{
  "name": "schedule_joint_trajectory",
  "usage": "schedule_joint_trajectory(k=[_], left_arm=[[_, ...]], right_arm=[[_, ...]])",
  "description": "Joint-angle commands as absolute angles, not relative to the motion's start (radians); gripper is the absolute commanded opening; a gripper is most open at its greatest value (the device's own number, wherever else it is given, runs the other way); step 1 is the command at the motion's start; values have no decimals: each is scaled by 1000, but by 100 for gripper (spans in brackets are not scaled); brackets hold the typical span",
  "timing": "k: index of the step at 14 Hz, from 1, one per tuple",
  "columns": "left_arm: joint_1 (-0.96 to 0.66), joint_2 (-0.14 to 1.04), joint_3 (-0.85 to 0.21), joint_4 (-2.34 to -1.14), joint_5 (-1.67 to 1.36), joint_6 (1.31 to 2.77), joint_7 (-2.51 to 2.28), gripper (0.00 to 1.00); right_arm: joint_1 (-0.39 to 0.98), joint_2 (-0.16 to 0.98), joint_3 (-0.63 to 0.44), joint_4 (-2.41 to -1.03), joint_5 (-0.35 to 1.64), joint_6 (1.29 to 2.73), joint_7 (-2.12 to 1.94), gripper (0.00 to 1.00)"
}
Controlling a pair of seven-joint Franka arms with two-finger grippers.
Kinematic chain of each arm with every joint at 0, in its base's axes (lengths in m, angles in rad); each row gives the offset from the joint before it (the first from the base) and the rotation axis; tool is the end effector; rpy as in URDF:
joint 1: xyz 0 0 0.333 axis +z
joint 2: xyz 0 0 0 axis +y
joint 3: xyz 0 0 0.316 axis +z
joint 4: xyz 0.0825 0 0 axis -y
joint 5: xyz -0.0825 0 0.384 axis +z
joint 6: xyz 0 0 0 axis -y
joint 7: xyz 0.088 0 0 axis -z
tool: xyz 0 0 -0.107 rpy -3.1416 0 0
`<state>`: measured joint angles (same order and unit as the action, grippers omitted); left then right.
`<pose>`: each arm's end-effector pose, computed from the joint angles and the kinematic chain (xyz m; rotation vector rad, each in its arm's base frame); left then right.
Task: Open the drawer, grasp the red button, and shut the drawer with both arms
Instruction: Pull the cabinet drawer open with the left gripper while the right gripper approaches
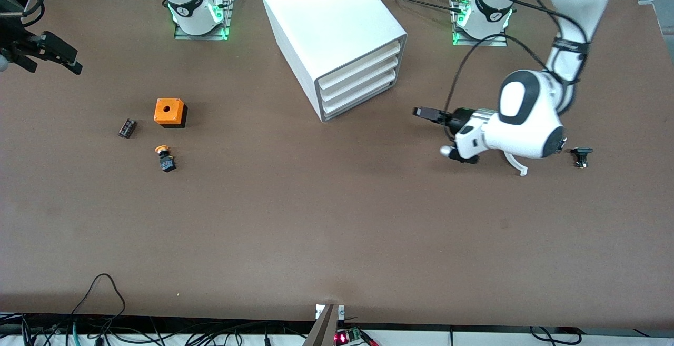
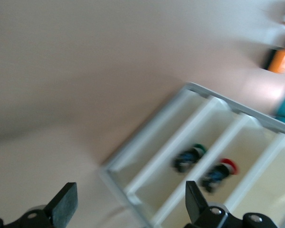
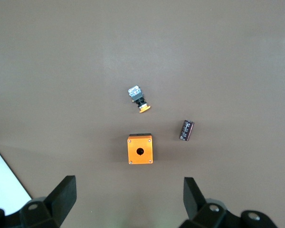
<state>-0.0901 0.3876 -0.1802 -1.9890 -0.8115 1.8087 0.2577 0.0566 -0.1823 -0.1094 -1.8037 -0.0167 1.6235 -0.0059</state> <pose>0.5221 -0.2049 0.2623 2.2795 -0.1045 -0.6696 0.4990 -0.0328 0.6143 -3.1377 0.0694 -0.0018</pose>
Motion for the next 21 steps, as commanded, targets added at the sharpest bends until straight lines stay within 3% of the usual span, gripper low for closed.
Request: schedule_joint_trajectory(k=[1, 5, 8, 9, 11, 14, 18, 21], left_arm=[[-130, 409, -204, -2071, -987, 1828, 398, 100], [-163, 422, -261, -2141, -1081, 1836, 423, 92], [-163, 420, -342, -2206, -1133, 1922, 423, 86], [-163, 420, -360, -2220, -1141, 1954, 423, 72], [-161, 419, -362, -2221, -1141, 1959, 411, 0], [-144, 402, -347, -2214, -1137, 1962, 405, 0], [-91, 377, -201, -2133, -1080, 1962, 416, 0], [-64, 379, -193, -2092, -1048, 1971, 410, 0]], right_arm=[[60, -160, -109, -1804, -26, 1624, -20, 100], [90, -45, -101, -1740, -25, 1621, -20, 100], [101, 33, -100, -1718, -17, 1620, -11, 100], [104, 58, -98, -1710, -14, 1621, -14, 100], [155, 98, -97, -1695, -15, 1620, -14, 100], [214, 106, -92, -1694, -12, 1621, -15, 100], [296, 121, -92, -1677, 101, 1631, 1, 100], [296, 156, -92, -1637, 127, 1621, -23, 100]])
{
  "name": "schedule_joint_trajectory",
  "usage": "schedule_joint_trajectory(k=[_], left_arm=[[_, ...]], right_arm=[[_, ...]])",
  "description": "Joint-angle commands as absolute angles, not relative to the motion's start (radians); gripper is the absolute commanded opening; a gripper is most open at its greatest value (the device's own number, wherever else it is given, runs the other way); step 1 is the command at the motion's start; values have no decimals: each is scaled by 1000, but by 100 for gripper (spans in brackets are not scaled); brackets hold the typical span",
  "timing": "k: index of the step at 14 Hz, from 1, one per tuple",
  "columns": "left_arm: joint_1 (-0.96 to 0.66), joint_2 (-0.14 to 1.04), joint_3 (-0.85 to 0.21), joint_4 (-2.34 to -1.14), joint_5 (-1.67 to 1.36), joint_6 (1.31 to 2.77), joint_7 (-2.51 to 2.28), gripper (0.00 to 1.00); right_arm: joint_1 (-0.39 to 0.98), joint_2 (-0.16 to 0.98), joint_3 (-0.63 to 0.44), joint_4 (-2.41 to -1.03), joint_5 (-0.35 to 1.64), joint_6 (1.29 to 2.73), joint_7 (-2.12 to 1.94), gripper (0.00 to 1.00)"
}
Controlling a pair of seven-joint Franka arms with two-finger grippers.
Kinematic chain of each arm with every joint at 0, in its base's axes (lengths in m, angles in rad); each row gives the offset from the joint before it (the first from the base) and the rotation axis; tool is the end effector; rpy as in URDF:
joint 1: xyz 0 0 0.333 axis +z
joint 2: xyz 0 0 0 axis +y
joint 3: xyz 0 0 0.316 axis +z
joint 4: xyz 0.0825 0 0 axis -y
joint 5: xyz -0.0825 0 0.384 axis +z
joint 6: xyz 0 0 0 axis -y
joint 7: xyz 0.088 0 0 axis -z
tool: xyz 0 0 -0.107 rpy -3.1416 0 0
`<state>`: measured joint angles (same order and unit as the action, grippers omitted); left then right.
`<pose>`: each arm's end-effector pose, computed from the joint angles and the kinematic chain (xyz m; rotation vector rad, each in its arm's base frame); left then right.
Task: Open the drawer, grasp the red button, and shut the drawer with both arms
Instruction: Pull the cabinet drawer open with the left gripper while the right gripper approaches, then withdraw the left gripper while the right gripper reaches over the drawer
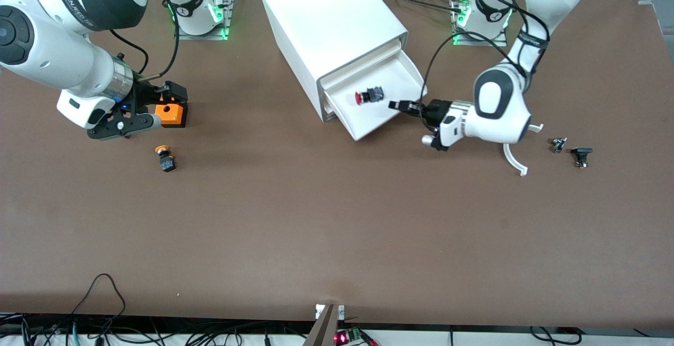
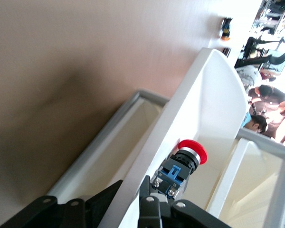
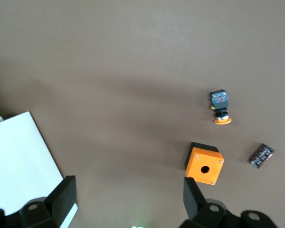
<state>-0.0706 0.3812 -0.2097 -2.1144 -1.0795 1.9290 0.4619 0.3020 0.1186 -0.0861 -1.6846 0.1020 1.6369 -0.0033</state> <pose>0.5010 -0.2080 0.2323 2.1119 -0.0253 -0.4996 0.5649 0.1366 0.5094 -3.0415 -0.3109 0.2673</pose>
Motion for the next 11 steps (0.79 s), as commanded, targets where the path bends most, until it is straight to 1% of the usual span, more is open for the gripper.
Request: schedule_joint_trajectory(k=[1, 2, 3, 4, 6, 7, 9, 10, 11], left_arm=[[-64, 379, -187, -2088, -1049, 1994, 405, 27], [-61, 371, -187, -2088, -1054, 2031, 419, 95], [-61, 356, -187, -2088, -1051, 2046, 416, 100], [-61, 345, -187, -2088, -1049, 2058, 420, 100], [-38, 296, -186, -2086, -1020, 2136, 423, 100], [-31, 257, -186, -2086, -962, 2160, 422, 100], [24, 165, -181, -2086, -850, 2207, 419, 100], [64, 125, -175, -2086, -839, 2213, 417, 100], [87, 109, -175, -2086, -839, 2220, 422, 100]], right_arm=[[301, 158, -91, -1637, 129, 1621, -25, 100], [317, 158, -91, -1637, 129, 1621, -32, 100], [349, 158, -91, -1635, 132, 1621, -55, 100], [385, 158, -91, -1632, 135, 1629, -60, 100], [487, 184, -91, -1593, 135, 1632, -49, 100], [536, 213, -91, -1553, 137, 1634, -51, 100], [596, 300, -89, -1430, 138, 1649, -67, 100], [623, 343, -83, -1370, 138, 1649, -74, 100], [633, 377, -75, -1333, 140, 1652, -72, 100]])
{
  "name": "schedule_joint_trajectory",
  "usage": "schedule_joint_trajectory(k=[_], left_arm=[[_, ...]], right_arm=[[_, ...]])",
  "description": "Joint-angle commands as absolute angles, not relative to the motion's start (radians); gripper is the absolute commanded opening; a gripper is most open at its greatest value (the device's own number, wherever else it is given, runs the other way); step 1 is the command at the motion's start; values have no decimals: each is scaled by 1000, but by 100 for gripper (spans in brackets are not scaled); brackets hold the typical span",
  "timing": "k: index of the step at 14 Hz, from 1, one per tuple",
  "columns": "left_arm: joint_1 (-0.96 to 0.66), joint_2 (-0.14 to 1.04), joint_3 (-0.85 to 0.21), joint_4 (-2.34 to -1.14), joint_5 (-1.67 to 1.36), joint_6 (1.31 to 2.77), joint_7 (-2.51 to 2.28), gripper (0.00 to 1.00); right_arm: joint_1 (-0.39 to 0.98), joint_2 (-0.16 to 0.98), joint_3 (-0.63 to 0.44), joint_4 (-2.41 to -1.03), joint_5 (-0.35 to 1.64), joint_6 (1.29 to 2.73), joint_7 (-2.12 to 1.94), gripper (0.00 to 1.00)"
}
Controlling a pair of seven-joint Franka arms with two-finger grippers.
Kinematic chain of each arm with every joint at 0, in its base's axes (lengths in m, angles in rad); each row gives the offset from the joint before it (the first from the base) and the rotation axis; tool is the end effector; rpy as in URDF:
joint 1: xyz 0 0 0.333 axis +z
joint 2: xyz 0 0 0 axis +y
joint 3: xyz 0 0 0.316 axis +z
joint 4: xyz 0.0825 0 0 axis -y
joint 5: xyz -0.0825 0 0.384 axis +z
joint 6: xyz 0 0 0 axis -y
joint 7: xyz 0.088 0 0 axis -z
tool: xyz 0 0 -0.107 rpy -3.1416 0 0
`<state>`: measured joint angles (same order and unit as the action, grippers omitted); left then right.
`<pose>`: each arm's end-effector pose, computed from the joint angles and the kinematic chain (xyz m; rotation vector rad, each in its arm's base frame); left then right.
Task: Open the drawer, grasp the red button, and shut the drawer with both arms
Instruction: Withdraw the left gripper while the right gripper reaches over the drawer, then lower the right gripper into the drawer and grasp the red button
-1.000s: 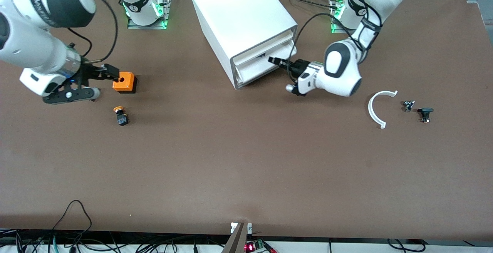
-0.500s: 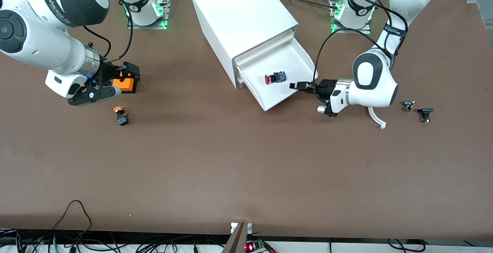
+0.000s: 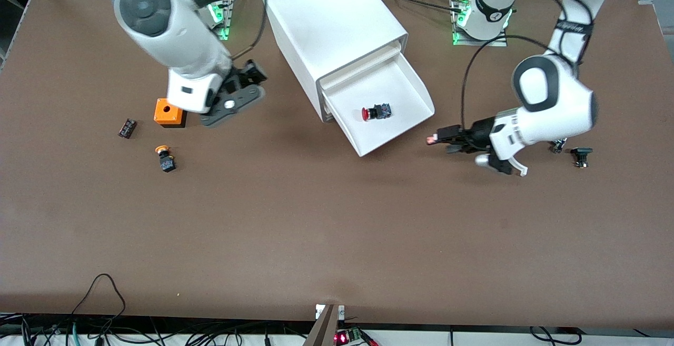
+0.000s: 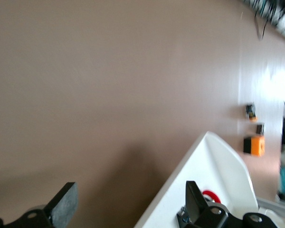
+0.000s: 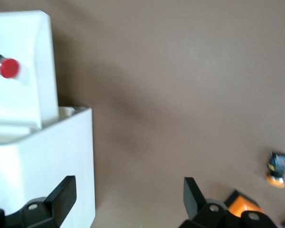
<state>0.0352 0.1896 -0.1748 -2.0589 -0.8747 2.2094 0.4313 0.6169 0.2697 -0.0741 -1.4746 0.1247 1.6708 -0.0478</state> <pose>0.5738 -0.1041 0.3528 2.4262 -0.0109 0.0803 0.5356 0.3435 0.5183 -2.9297 -0.8672 0.1466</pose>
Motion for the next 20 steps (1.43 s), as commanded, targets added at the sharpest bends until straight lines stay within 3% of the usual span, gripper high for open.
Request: schedule_joint_trajectory(k=[1, 3, 6, 10, 17, 20], left_arm=[[107, 65, -170, -2086, -822, 2212, 419, 100], [141, -13, -141, -2057, -600, 2148, 414, 100], [141, -43, -58, -1864, -308, 1871, 349, 100], [104, -49, -78, -1688, 20, 1637, 63, 100], [97, -55, -77, -1683, 63, 1609, -40, 100], [95, -54, -77, -1681, 60, 1624, -77, 100]], right_arm=[[641, 408, -60, -1303, 141, 1666, -74, 100], [640, 466, -11, -1240, 199, 1721, -176, 100], [647, 550, 8, -1162, 348, 1785, -459, 100], [685, 682, 81, -1033, 338, 1789, -557, 100], [791, 822, 68, -989, 210, 1959, -728, 100], [816, 841, 54, -991, 164, 1967, -759, 100]])
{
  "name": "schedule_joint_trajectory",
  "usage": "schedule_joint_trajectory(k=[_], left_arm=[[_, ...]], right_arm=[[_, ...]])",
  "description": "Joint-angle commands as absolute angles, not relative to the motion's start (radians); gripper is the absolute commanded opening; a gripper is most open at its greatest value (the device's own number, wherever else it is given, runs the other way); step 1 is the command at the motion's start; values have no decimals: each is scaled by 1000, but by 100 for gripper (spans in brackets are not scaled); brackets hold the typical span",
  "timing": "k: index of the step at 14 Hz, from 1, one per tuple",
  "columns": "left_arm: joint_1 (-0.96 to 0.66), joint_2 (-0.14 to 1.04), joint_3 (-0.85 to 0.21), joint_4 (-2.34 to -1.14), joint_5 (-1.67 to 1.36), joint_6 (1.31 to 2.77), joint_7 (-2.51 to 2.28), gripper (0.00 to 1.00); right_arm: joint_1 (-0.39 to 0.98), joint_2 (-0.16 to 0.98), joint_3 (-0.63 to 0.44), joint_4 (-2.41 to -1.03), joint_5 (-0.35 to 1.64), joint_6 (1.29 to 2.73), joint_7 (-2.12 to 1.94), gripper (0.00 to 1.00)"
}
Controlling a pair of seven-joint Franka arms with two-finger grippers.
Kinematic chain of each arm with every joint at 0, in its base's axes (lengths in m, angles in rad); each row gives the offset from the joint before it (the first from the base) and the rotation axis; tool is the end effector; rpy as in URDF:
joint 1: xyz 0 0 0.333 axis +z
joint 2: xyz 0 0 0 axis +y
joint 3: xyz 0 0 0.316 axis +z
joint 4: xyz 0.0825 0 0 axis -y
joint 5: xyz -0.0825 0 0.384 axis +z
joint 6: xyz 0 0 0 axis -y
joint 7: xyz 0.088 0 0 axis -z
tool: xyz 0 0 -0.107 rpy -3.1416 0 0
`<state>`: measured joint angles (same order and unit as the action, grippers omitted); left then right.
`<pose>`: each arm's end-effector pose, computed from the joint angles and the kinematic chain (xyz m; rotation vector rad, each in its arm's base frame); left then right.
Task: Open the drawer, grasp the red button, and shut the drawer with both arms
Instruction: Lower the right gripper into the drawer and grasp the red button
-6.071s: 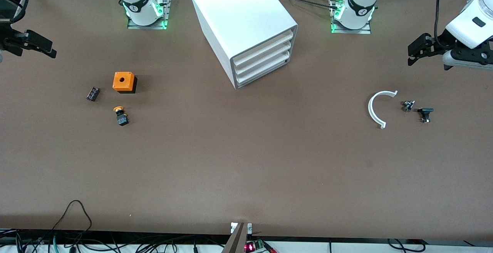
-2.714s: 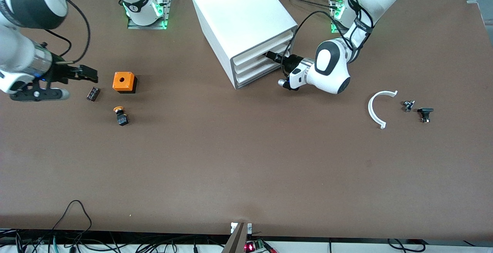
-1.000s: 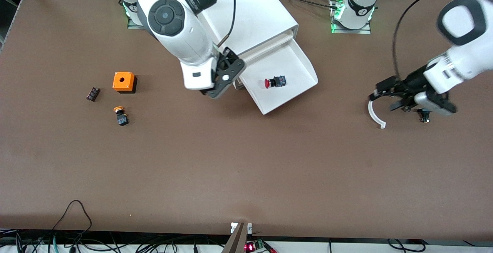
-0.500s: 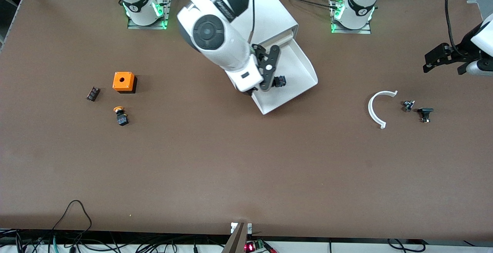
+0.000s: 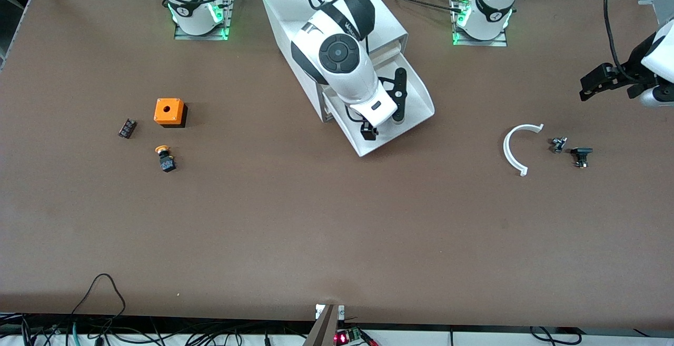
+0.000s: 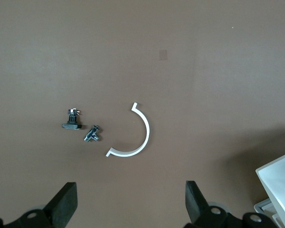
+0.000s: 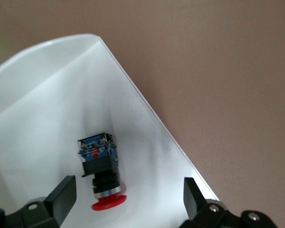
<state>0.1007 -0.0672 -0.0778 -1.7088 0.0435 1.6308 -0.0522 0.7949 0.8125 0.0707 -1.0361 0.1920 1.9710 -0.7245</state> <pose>0.5367 0.0154 0.6010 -3.0907 -0.1120 0.0159 0.5100 0.5886 0.3717 -2.1199 -1.9763 -0.1569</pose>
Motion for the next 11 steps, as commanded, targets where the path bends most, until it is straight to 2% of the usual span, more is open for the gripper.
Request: schedule_joint_trajectory(k=[1, 11], left_arm=[[95, -54, -77, -1681, 60, 1624, -77, 100], [81, -49, -77, -1677, 61, 1623, -77, 100]], right_arm=[[816, 845, 54, -994, 160, 1965, -776, 100], [854, 856, 52, -1019, 130, 1956, -842, 99]])
